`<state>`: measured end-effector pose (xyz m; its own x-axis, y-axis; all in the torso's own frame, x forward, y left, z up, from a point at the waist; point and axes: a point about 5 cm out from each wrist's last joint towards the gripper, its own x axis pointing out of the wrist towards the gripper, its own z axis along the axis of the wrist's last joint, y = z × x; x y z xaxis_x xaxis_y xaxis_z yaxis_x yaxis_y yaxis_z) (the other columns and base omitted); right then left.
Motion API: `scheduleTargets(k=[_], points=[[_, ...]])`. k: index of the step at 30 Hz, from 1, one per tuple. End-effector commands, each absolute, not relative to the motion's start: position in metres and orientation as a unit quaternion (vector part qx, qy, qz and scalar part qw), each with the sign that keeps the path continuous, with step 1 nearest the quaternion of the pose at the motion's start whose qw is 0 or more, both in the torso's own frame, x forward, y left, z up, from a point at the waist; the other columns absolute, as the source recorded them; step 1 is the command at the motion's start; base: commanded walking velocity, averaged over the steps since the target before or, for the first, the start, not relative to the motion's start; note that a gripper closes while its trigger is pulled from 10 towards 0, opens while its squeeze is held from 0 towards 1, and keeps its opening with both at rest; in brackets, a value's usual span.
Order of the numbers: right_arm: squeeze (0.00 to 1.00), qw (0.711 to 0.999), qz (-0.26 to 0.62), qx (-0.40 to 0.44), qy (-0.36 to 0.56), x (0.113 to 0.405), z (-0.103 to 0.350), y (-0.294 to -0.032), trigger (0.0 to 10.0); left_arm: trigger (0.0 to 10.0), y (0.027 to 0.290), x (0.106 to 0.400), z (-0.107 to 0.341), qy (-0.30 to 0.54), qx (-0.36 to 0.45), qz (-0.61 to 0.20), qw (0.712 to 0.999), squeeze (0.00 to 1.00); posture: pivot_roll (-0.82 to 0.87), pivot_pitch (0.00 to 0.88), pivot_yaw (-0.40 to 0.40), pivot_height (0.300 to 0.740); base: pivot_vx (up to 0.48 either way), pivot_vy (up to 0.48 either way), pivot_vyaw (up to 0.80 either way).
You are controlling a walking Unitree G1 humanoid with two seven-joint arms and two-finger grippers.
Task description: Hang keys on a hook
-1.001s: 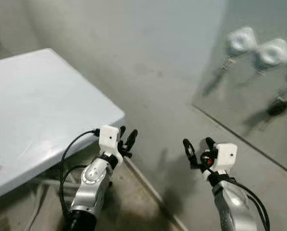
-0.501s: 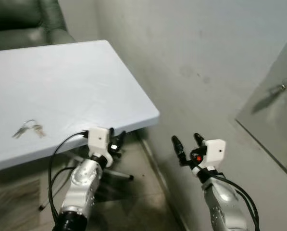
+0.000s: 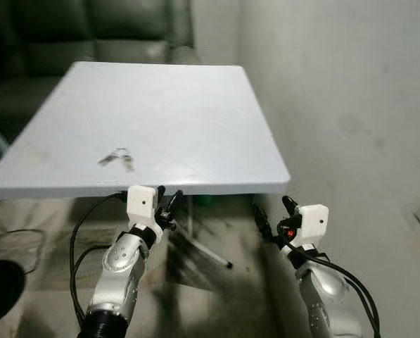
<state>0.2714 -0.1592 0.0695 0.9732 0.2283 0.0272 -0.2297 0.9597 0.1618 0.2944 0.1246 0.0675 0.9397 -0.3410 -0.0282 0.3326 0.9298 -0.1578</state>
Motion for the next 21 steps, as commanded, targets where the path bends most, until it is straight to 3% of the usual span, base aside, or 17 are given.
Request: scheduleTargets(k=[1, 11, 21], points=[[0.00, 0.992, 0.100, 0.079, -0.010, 0.274, 0.074, -0.164, 10.0, 10.0, 0.131, 0.294, 0.067, 0.024, -0.077, -0.166, 0.983, 0.00, -0.06, 0.000, -0.043, 0.740, 0.000, 0.000, 0.00], [0.00, 0.995, 0.082, 0.063, -0.004, 0.279, 0.075, -0.170, 10.0, 10.0, 0.150, 0.297, 0.073, 0.016, -0.110, -0.125, 0.986, 0.00, -0.05, 0.000, -0.049, 0.740, 0.000, 0.000, 0.00], [0.00, 0.995, 0.088, 0.054, -0.003, 0.278, 0.076, -0.172, 10.0, 10.0, 0.156, 0.302, 0.076, 0.012, -0.121, -0.111, 0.986, 0.00, -0.05, 0.000, -0.049, 0.740, 0.000, 0.378, 0.00]])
